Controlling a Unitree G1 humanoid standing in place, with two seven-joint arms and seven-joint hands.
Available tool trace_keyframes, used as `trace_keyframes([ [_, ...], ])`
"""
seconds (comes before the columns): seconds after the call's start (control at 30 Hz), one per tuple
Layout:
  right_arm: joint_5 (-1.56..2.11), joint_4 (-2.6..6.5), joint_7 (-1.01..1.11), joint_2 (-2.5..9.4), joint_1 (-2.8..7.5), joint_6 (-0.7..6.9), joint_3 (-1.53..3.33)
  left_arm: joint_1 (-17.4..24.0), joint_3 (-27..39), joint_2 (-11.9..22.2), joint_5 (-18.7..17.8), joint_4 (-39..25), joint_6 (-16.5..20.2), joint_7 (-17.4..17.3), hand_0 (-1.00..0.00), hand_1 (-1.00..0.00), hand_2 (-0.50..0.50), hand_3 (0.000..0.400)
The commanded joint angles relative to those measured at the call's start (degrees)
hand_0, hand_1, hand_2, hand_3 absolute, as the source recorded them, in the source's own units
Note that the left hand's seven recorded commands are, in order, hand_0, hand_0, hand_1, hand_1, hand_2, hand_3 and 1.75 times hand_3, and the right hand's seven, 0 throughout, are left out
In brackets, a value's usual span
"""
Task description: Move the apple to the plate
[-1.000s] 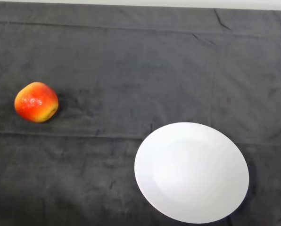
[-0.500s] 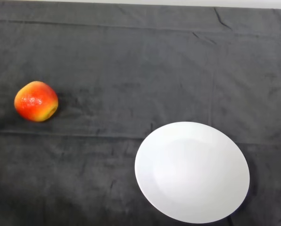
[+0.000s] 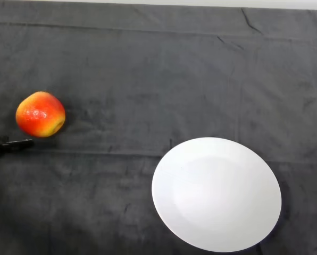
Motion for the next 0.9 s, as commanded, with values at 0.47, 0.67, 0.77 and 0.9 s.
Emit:
trace_keyframes([
  [0.47,0.38,-0.12,0.13,-0.26,1.61,0.50,-0.40,-5.6,-4.5,-1.5,5.9,2.5,2.0,1.4,0.00,0.00,0.00,0.000],
  [0.67,0.38,-0.15,0.13,-0.26,1.62,0.51,-0.40,-5.9,-5.5,-1.8,7.2,2.3,2.0,1.6,0.00,0.00,0.00,0.000],
  [0.77,0.38,-0.16,0.13,-0.26,1.62,0.52,-0.40,-6.1,-6.0,-2.0,7.8,2.3,1.9,1.8,0.00,0.00,0.00,0.000],
  [0.9,0.38,-0.17,0.14,-0.26,1.63,0.52,-0.40,-6.2,-6.5,-2.2,8.5,2.2,1.8,2.0,-0.38,0.00,-0.19,0.152],
])
